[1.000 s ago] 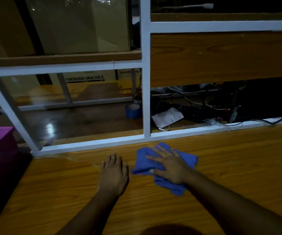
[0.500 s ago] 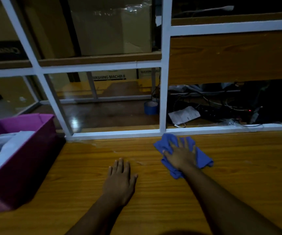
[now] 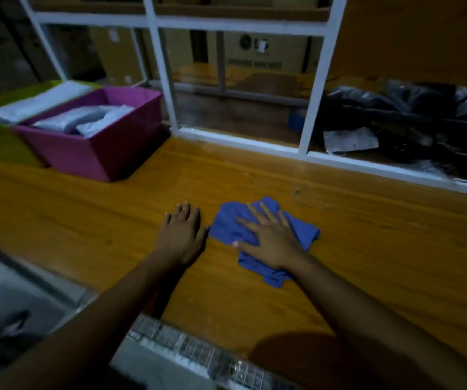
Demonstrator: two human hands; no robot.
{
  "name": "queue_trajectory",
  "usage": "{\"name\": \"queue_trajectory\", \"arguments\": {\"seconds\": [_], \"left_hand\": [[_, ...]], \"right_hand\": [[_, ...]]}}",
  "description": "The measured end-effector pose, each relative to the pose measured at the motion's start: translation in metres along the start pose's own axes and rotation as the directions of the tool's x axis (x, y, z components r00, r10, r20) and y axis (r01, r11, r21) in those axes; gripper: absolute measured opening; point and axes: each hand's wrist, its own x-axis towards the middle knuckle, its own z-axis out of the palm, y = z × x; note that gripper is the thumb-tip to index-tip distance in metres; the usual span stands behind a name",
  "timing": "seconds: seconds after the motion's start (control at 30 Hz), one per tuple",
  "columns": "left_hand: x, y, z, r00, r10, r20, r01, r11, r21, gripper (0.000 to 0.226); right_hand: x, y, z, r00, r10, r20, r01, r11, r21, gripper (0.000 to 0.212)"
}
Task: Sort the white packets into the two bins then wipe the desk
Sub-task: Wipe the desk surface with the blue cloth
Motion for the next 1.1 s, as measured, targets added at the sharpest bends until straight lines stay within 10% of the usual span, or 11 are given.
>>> {"name": "queue_trajectory", "arguments": {"seconds": [0.2, 0.4, 0.6, 0.8, 0.9, 1.0, 1.1], "left_hand": [[-0.091, -0.027, -0.003, 0.999, -0.042, 0.028, 0.044, 0.998, -0.047, 0.075], [-0.140, -0.029, -0.003, 0.996, -0.089, 0.021, 0.090, 0.995, -0.032, 0.083], [-0.139, -0.049, -0.014, 0.984, -0.147, 0.103, 0.152, 0.987, -0.046, 0.077], [-0.086, -0.066, -0.016, 0.988, -0.104, 0.115, 0.107, 0.994, -0.020, 0.082], [-0.060, -0.069, -0.011, 0.995, -0.065, 0.072, 0.067, 0.997, -0.030, 0.088], [-0.024, -0.073, -0.010, 0.995, -0.072, 0.071, 0.075, 0.996, -0.045, 0.102], [0.022, -0.083, -0.015, 0.991, -0.096, 0.090, 0.100, 0.994, -0.047, 0.108]], "right_hand": [[-0.065, -0.051, 0.024, 0.974, 0.218, -0.061, -0.219, 0.975, -0.027, 0.071], [-0.113, -0.095, 0.037, 0.953, -0.290, 0.086, 0.295, 0.954, -0.048, 0.072], [-0.079, -0.079, 0.031, 0.962, 0.268, -0.058, -0.269, 0.963, -0.022, 0.073], [-0.046, -0.086, 0.026, 0.969, -0.235, 0.073, 0.237, 0.971, -0.025, 0.071], [-0.007, -0.039, 0.017, 0.999, 0.046, -0.023, -0.046, 0.999, 0.009, 0.073], [0.035, -0.027, 0.014, 0.879, 0.462, -0.115, -0.455, 0.887, 0.083, 0.072], [0.063, -0.038, 0.015, 0.870, 0.476, -0.127, -0.469, 0.879, 0.086, 0.075]]}}
